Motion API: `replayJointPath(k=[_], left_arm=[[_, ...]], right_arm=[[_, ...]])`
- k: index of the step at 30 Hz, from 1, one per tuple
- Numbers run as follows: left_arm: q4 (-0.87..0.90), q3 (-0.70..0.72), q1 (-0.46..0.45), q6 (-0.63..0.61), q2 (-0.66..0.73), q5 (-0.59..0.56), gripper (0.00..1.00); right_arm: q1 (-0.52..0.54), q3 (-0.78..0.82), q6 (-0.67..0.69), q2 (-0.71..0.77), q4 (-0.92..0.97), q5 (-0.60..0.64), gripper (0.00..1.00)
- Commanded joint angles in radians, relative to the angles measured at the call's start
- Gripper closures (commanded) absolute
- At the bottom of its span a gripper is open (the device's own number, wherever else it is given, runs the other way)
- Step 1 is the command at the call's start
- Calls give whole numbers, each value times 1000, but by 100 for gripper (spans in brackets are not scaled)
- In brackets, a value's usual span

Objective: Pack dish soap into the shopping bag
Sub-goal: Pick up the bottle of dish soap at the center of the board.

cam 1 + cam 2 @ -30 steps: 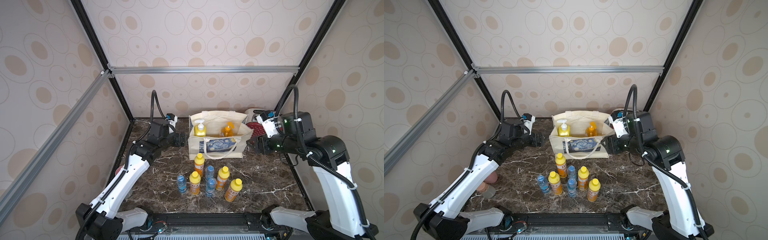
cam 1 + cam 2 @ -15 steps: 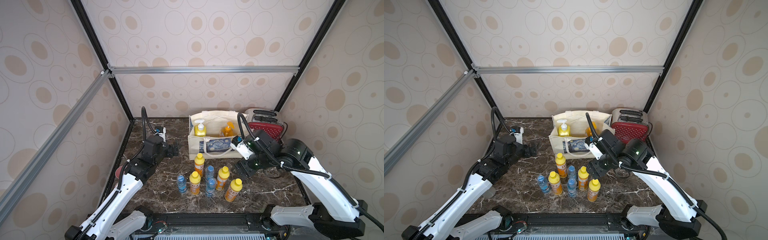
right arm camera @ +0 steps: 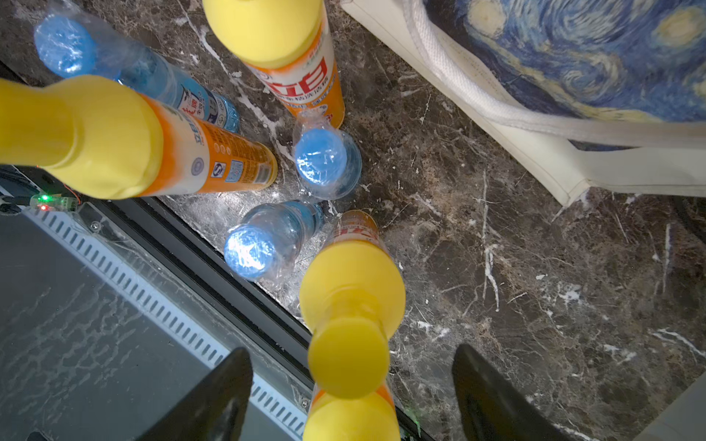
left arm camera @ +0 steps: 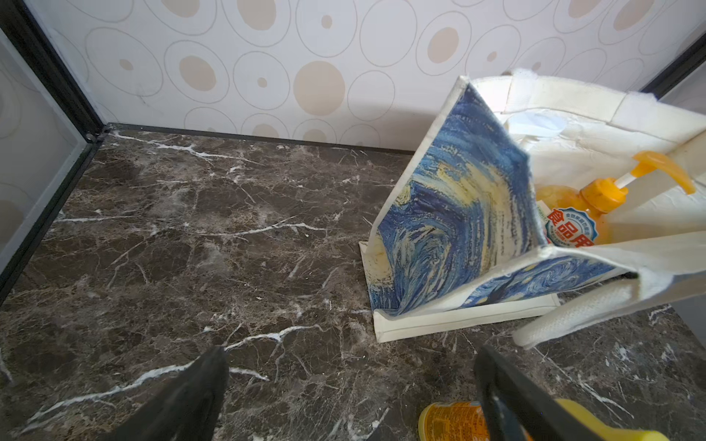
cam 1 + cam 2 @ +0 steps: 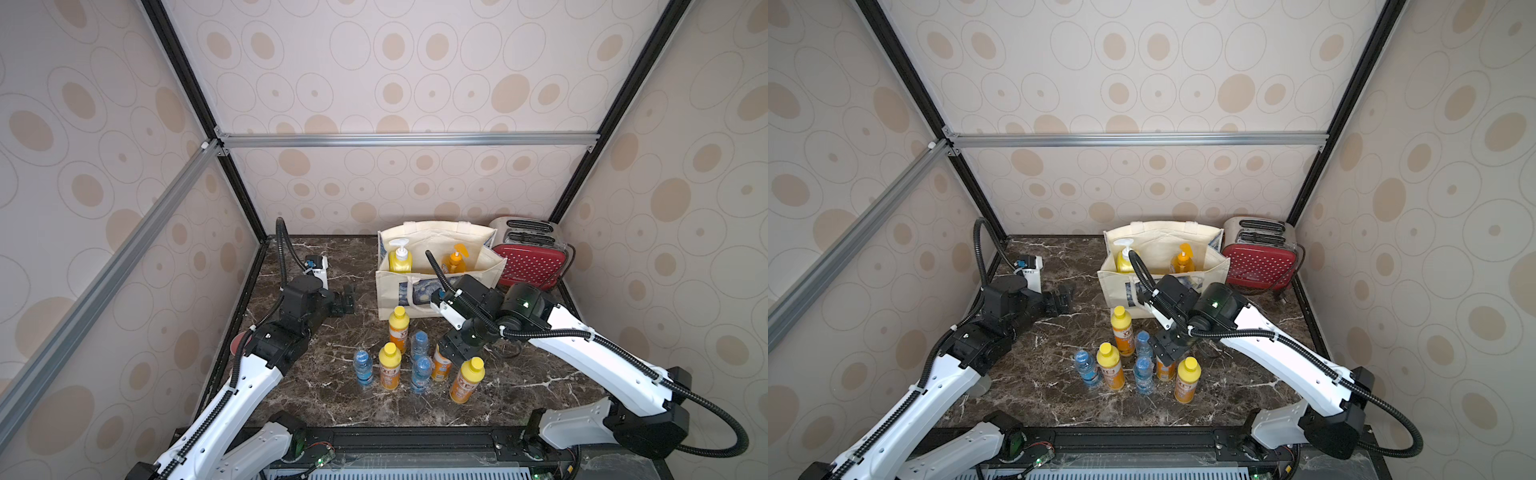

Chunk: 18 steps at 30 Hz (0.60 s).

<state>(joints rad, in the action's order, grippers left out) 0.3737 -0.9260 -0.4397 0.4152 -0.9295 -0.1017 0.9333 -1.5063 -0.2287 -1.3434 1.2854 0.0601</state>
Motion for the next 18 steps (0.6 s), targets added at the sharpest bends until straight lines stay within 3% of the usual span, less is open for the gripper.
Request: replayJointPath(k=[1, 18], left_arm=[[-21, -31, -1, 8, -1, 24, 1], [-12, -62, -2, 10, -14, 96, 1]], right_arm=[[10, 25, -17, -15, -11, 1, 15], [12, 139, -37, -51, -117, -6, 29]])
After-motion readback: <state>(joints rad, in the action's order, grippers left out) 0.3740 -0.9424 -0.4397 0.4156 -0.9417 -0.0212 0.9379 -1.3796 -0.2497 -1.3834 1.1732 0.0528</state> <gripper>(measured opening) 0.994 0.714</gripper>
